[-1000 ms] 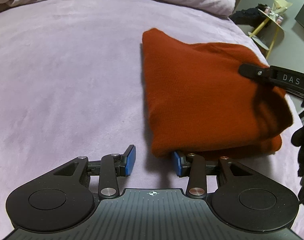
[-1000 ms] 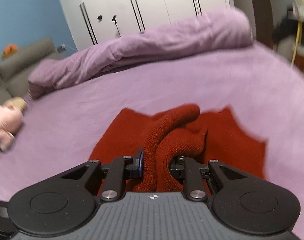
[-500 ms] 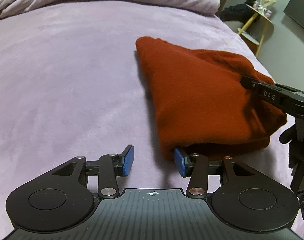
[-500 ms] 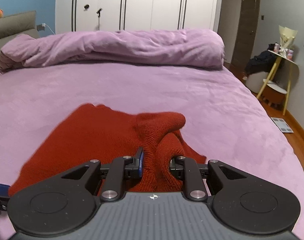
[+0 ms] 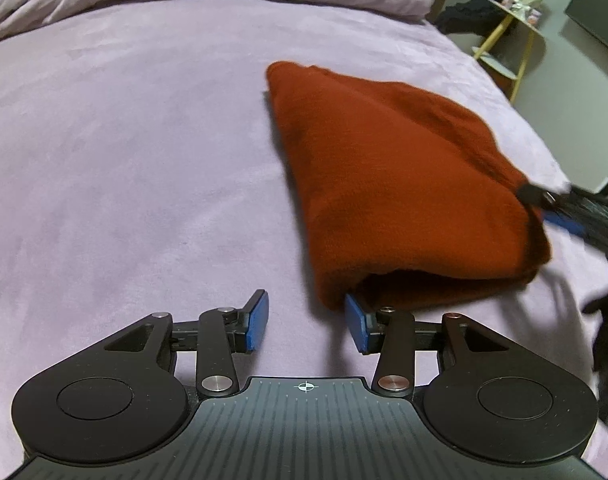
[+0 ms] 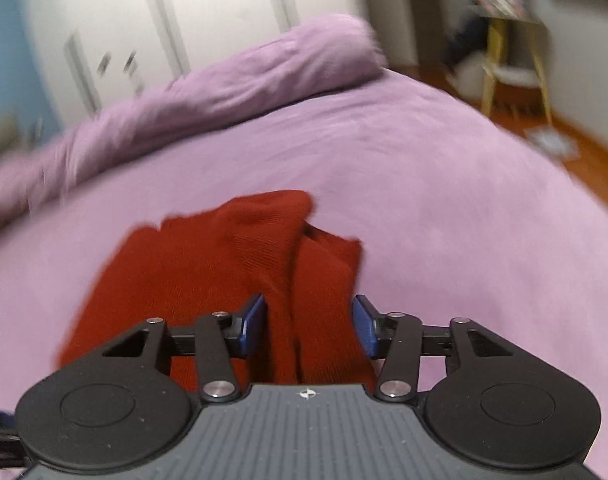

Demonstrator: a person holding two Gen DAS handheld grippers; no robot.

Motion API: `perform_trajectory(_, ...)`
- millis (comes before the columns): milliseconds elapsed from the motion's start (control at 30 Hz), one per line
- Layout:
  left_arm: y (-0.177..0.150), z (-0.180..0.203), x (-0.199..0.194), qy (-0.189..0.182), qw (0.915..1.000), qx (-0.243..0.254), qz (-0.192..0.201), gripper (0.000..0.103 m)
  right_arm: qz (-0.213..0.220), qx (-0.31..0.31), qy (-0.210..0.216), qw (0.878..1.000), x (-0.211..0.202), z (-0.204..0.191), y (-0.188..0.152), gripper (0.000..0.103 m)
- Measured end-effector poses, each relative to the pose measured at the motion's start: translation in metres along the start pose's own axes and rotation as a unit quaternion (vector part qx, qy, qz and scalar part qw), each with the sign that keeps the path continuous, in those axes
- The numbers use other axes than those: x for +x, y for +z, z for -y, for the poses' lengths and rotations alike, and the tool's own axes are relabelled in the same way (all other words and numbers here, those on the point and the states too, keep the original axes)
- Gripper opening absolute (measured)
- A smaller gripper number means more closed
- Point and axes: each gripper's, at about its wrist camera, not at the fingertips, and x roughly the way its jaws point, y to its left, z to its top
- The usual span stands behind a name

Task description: Fold small clothes

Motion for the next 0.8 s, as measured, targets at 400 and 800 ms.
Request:
perform_trajectory(400, 0.007, 0.036, 0.019, 0.027, 0.9995, -0.002, 0.015, 0.048, -0.047, 0.222, 0.125, 0.966, 0.012, 0.033, -0.056, 0.025)
perform_trajectory(800, 0.013, 0.016, 0.026, 0.060, 0.9884, -0.133, 0.041, 0.059, -0.042, 0.454, 0.290, 0.842, 0.031, 0.060, -0.078, 0.008)
